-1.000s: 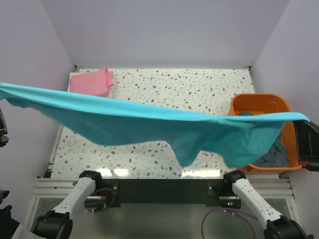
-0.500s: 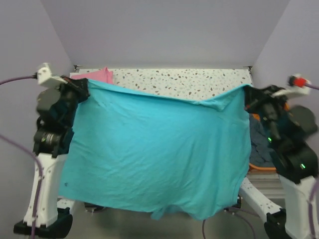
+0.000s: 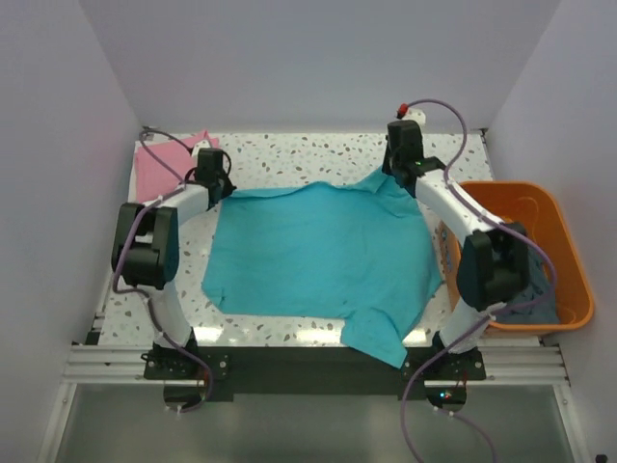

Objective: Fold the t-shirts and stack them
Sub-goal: Flatten the tshirt out, then fold the tshirt

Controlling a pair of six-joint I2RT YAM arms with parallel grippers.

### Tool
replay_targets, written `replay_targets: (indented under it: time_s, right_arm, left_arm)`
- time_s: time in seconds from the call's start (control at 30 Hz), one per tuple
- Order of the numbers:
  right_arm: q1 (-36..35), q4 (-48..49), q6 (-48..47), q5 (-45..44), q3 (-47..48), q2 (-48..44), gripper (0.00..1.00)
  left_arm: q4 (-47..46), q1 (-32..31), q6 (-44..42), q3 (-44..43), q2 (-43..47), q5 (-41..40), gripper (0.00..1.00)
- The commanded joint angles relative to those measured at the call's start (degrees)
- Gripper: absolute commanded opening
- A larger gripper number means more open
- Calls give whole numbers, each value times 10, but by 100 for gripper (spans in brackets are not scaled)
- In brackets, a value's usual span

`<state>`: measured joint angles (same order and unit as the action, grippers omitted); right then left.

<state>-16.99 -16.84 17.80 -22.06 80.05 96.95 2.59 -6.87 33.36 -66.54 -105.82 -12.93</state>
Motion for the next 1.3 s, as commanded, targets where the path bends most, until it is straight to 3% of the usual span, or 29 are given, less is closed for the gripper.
replay_targets:
  time_s: [0.0, 0.2, 0.33, 0.6, 0.9, 1.27]
  right_arm:
    - [6, 54, -25, -25, 100, 96, 0]
    - [6, 49, -35, -53, 203, 225, 0]
    - [8, 34, -29, -76, 222, 237, 0]
    - [17, 25, -23, -84, 145, 150, 0]
    - [35, -84, -8, -64, 82, 55, 0]
    - [35, -161, 32, -68, -9, -38, 0]
  left_arm:
    - [-64, 2, -8, -107, -70, 4, 0]
    - [-83, 2, -12, -143, -124, 4, 0]
    - [-79, 2, -15, -160, -136, 21, 0]
    - [-80, 2, -14, -96, -80, 28, 0]
    - [-71, 3, -6, -5, 19, -3, 0]
    - [-27, 3, 1, 38, 49, -36, 0]
